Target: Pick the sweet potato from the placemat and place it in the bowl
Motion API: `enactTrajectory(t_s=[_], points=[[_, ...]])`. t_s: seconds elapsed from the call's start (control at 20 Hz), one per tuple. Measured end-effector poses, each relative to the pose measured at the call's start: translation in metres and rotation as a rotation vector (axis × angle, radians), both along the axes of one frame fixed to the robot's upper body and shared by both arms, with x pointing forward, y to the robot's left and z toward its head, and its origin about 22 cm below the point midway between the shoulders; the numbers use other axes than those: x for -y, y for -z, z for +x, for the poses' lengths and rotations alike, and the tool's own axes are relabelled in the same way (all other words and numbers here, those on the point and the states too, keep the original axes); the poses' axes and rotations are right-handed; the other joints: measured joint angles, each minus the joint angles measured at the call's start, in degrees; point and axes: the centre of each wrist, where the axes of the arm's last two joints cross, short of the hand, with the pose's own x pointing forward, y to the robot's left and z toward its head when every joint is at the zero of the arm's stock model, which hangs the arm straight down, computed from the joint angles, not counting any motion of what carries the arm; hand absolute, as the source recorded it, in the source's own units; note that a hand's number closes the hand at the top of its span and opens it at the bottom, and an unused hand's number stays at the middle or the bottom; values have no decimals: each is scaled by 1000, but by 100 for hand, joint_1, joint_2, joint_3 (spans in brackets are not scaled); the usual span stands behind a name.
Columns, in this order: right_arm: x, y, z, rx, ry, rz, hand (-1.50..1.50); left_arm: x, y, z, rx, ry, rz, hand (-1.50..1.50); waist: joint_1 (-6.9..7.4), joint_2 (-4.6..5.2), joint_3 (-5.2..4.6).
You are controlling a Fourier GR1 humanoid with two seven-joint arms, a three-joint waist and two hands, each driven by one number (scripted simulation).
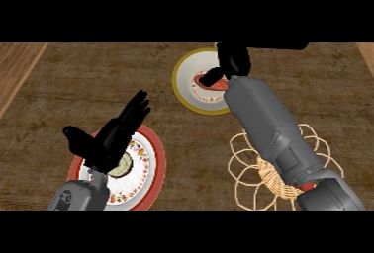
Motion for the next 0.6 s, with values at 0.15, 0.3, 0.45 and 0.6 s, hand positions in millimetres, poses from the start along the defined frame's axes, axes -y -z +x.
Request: enactTrajectory(t_s=[0.15,0.3,0.45,0.6], points=[[6,-8,1,115,-9,201,-150,-2,3,-1,2,-6,-4,0,-56,-25,7],[16,-9,-1,211,-52,374,-150,-2,7,-3,-6,-18,-14,0,-140,-71,8],[27,-6,-6,285,-121,507,-150,-4,10,-4,-16,-39,-20,0,-239,-133,3],[38,4,-19,325,-178,608,-150,-9,8,-6,-21,-59,-18,0,-361,-200,-2]])
